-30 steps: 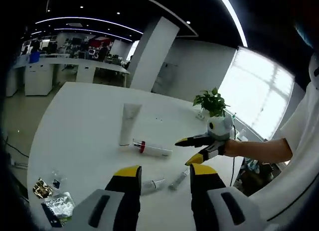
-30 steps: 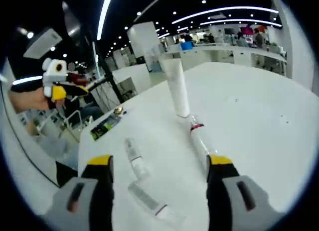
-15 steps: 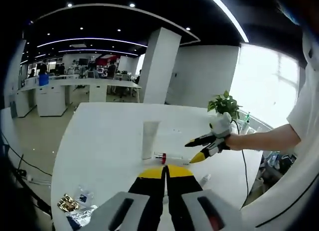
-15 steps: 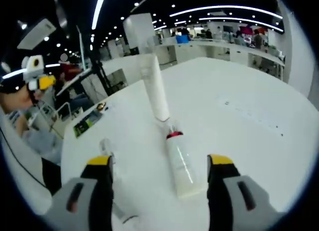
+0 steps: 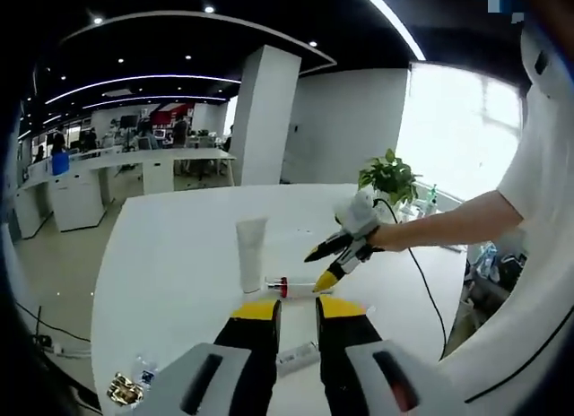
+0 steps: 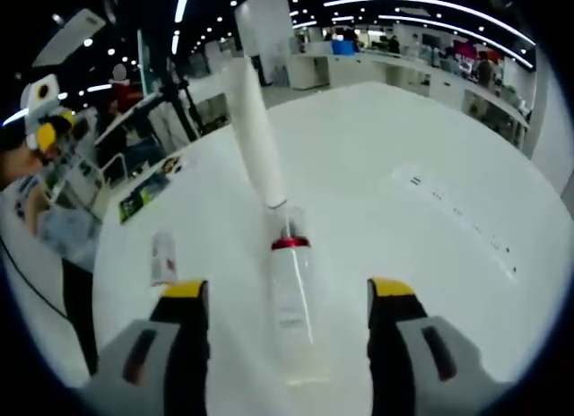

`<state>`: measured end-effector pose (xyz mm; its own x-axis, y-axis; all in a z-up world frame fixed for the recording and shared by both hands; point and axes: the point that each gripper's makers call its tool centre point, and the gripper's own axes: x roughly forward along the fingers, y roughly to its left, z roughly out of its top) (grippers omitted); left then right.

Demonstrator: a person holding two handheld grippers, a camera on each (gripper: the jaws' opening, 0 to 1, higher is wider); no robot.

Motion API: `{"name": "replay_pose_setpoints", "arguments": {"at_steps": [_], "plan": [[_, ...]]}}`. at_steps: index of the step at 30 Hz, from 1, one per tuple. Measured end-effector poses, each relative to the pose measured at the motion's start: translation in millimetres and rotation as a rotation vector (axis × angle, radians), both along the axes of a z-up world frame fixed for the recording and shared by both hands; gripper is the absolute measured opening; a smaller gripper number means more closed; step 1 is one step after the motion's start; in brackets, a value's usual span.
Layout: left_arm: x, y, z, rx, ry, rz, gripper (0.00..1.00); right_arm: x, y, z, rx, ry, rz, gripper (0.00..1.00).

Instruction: Arrange the skincare products in the storage area until every visible bottle or jar stands upright without overlapping.

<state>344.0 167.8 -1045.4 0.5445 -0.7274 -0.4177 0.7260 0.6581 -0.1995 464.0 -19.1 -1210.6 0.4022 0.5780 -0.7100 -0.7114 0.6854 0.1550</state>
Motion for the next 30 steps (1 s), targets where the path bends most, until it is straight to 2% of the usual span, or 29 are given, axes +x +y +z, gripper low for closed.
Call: {"name": "replay_pose_setpoints", "arguments": {"at_steps": [5,9,14,25,26,27,30], "plan": [[2.9,-1.3,-4.0,0.035,-0.006,-0.011,0.33,2.6,0.5,-17.1,-0.053,0.028,0.017,0.59],[4.7,-2.7,-5.8,0.043,-0.017,-0.012,0.49,-0.3,-0.1,-28.0,-0.084,0.058,0.031,0.53],[8.6,-0.7,-7.5,0.042,-0.014,0.008,0.52,-1.2,-0.5,-34.0,-0.115,0.05,0.06,0.46],[10.8,-6.1,-14.4,0.028,0.028,0.014,0.52,-1.6,1.7,-51.3,-0.176,0.07,0.097,0.34],[10.8,-6.6,-15.7,0.029,0.033,0.013,0.52,4.5,1.7,-50.1,-0.189,0.028,0.121,0.33],[10.7,-6.8,-16.0,0.029,0.035,0.012,0.52,1.2,1.8,-51.8,-0.182,0.065,0.095,0.32],[11.2,-7.3,-16.7,0.027,0.043,0.018,0.52,1.8,0.9,-50.9,-0.189,0.061,0.095,0.3]]}}
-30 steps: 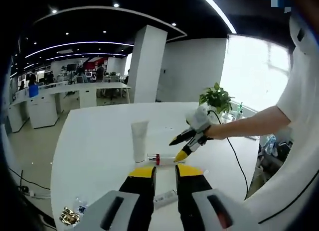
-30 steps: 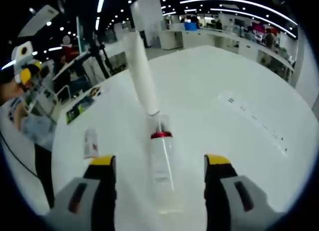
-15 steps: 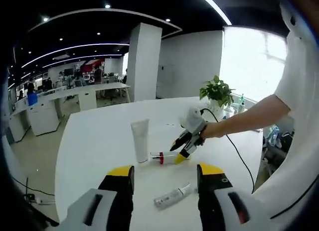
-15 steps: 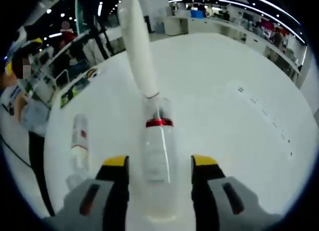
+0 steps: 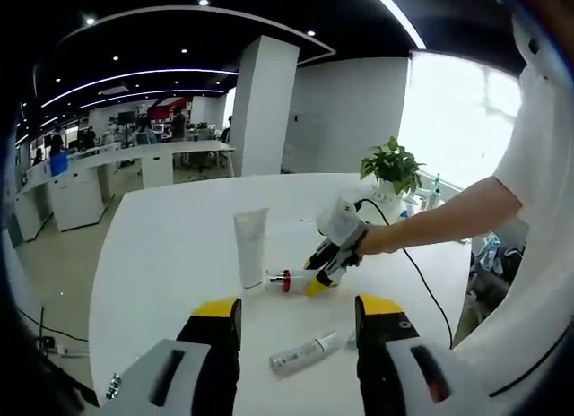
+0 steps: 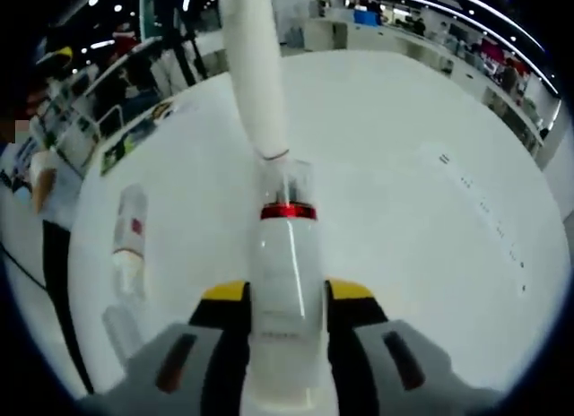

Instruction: Arrange the skincare products in the storage area until every visible bottle or jar stands upright without overlapping.

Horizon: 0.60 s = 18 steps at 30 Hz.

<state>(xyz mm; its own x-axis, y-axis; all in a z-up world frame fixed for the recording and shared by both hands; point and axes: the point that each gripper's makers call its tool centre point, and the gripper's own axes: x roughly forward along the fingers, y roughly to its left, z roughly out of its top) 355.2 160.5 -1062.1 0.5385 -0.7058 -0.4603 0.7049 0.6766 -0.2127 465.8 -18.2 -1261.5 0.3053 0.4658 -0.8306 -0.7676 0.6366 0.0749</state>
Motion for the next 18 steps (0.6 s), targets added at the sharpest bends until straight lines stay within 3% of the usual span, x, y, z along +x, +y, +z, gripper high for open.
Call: {"name": "replay_pose_setpoints", "arguments": {"at_steps": [7,18], "plan": [[-1.5,-0.8,-1.5,0.005,0.011,0.009,0.52,0.8,1.5,-0.6,-0.01,-0.033,0.021,0.29],[-0.1,2.1,3.8,-0.017,0.019,0.038,0.5,-6.5,-4.8,0.5,-0.014,-0.011,-0.006,0.27]]}}
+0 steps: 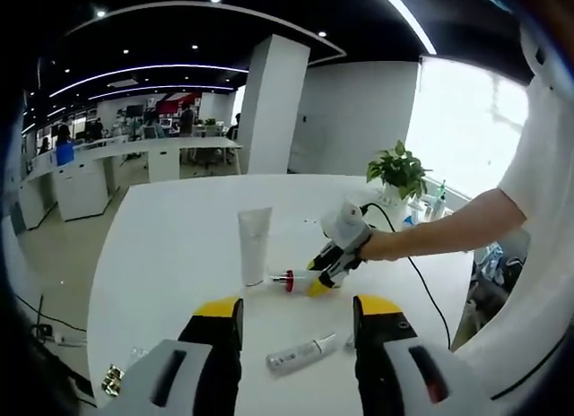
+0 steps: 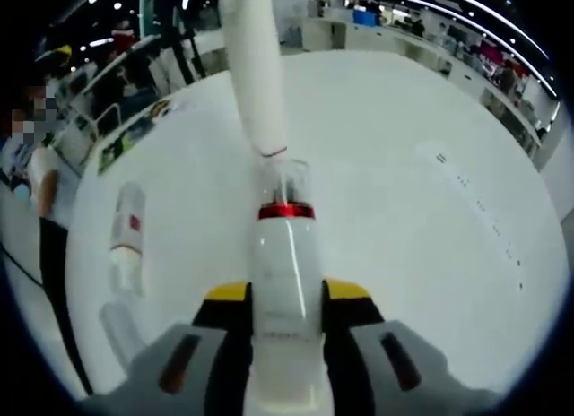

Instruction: Arrange the skincare products in the storage area until every visible bottle or jar stands upright without overlapping.

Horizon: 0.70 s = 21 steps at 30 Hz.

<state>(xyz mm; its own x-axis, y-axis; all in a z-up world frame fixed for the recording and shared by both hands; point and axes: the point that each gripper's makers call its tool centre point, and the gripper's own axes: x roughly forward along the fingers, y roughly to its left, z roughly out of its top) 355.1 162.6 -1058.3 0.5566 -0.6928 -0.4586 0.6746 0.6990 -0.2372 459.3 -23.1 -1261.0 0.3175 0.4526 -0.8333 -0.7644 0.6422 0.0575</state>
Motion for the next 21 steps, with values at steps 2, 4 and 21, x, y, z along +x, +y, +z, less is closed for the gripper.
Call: {"name": "replay_pose_setpoints", "arguments": {"at_steps": [2,4,21], "plan": [[0.1,-0.6,1.7,-0.004,0.0,0.0,0.5,-3.7,-2.5,2.0,0.0,-0.016,-0.007,0.27],[0.4,-1.1,2.7,-0.006,-0.002,-0.001,0.5,-6.4,-4.6,4.4,0.011,-0.027,-0.02,0.27],[-12.4,-21.1,7.1,-0.04,0.003,-0.059,0.5,-53.9,-10.4,27.1,0.116,-0.042,-0.115,0.26]]}}
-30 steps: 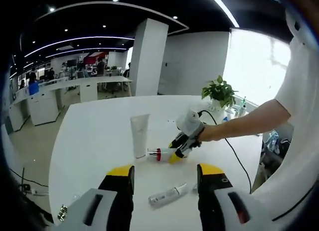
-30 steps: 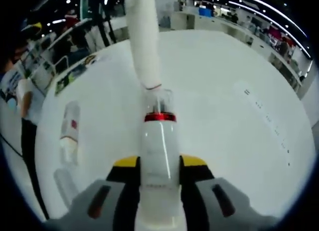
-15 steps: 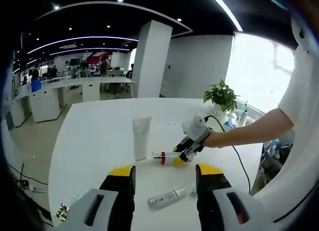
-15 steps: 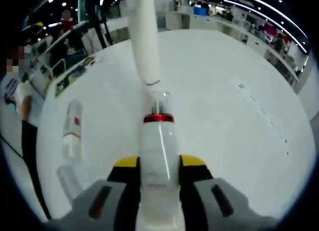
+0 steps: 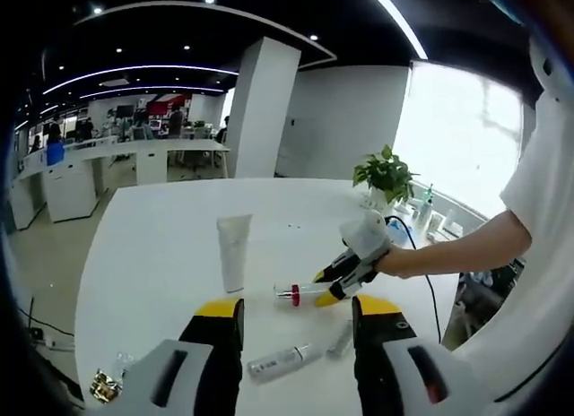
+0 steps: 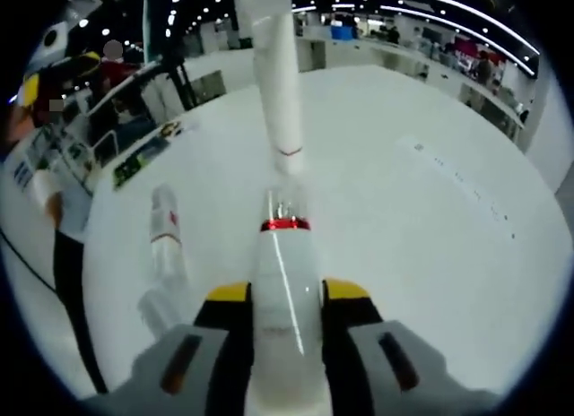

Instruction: Arrange the skincare products in the storage area until every visible bottle or jar stands upright without overlapping.

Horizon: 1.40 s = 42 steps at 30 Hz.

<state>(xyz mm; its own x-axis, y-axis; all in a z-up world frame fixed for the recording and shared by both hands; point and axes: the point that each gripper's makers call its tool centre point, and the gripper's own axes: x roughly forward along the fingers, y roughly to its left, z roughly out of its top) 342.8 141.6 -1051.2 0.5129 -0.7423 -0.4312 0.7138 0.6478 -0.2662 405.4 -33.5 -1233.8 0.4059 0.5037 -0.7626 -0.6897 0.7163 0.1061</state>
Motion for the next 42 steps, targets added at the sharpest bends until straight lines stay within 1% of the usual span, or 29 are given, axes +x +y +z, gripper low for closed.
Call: {"name": "replay_pose_setpoints", "arguments": {"at_steps": [6,9,10,12,15,17,18,19,20,21,22,23,24,27,29,32,35,36,37,38,39,42], "plan": [[-9.6,-2.3,1.0,-0.009,-0.005,-0.017,0.5,-16.0,1.4,3.2,-0.006,0.003,0.002,0.26],[-15.4,-0.6,-4.3,-0.046,0.045,-0.002,0.51,-20.1,5.3,10.7,0.005,-0.015,-0.006,0.26],[-15.8,-0.5,-4.7,-0.054,0.051,0.002,0.51,-21.7,6.8,13.2,0.012,-0.016,-0.009,0.26],[-18.7,0.5,-8.2,-0.086,0.088,0.021,0.51,-23.7,10.0,18.3,0.025,-0.028,-0.015,0.26],[-21.7,1.2,-12.2,-0.11,0.111,0.032,0.51,-28.1,16.1,25.3,0.047,-0.035,-0.02,0.26],[-24.5,0.2,-15.8,-0.138,0.145,0.043,0.51,-30.4,19.8,31.1,0.057,-0.054,-0.026,0.26],[-26.5,-0.9,-19.6,-0.151,0.176,0.049,0.51,-31.9,22.7,35.4,0.076,-0.056,-0.034,0.26],[-28.6,-1.7,-23.9,-0.148,0.201,0.05,0.53,-32.0,24.5,38.1,0.084,-0.068,-0.04,0.26],[-34.2,-6.4,-29.2,-0.143,0.231,0.021,0.56,-34.3,27.3,42.6,0.097,-0.077,-0.04,0.26],[-35.4,-9.2,-32.2,-0.139,0.241,0.019,0.6,-35.5,29.7,46.1,0.109,-0.083,-0.042,0.26],[-35.7,-12.2,-33.5,-0.138,0.238,0.017,0.63,-37.0,31.7,49.4,0.117,-0.089,-0.043,0.26],[-39.5,-17.2,-35.8,-0.138,0.253,-0.001,0.62,-39.0,35.1,55.4,0.124,-0.107,-0.038,0.26],[-41.5,-20.3,-36.4,-0.142,0.26,-0.008,0.62,-41.3,37.8,60.5,0.133,-0.113,-0.037,0.26],[-42.3,-30.1,-34.2,-0.196,0.292,-0.004,0.62,-45.4,43.7,71.8,0.155,-0.133,-0.03,0.26],[-40.3,-36.6,-30.8,-0.249,0.323,0.008,0.63,-49.4,48.6,83.5,0.17,-0.155,-0.027,0.26],[-40.6,-40.6,-30.1,-0.264,0.344,0.001,0.66,-52.4,53.0,94.0,0.189,-0.177,-0.023,0.26],[-39.2,-45.0,-27.2,-0.304,0.375,0.006,0.66,-57.5,60.6,108.1,0.209,-0.202,-0.011,0.26],[-37.9,-45.9,-26.4,-0.319,0.383,0.011,0.66,-59.5,63.5,111.8,0.215,-0.208,-0.002,0.26],[-37.0,-47.7,-24.1,-0.35,0.397,0.012,0.64,-61.1,66.1,116.3,0.22,-0.221,-0.004,0.26],[-37.5,-50.8,-19.3,-0.399,0.425,0.009,0.63,-63.8,68.9,120.8,0.23,-0.225,-0.002,0.26],[-37.2,-51.3,-18.3,-0.415,0.435,0.01,0.62,-64.8,70.7,123.9,0.24,-0.23,-0.004,0.26],[-34.4,-50.7,-19.2,-0.433,0.444,0.02,0.61,-69.8,78.2,136.1,0.268,-0.251,0.001,0.26]]}}
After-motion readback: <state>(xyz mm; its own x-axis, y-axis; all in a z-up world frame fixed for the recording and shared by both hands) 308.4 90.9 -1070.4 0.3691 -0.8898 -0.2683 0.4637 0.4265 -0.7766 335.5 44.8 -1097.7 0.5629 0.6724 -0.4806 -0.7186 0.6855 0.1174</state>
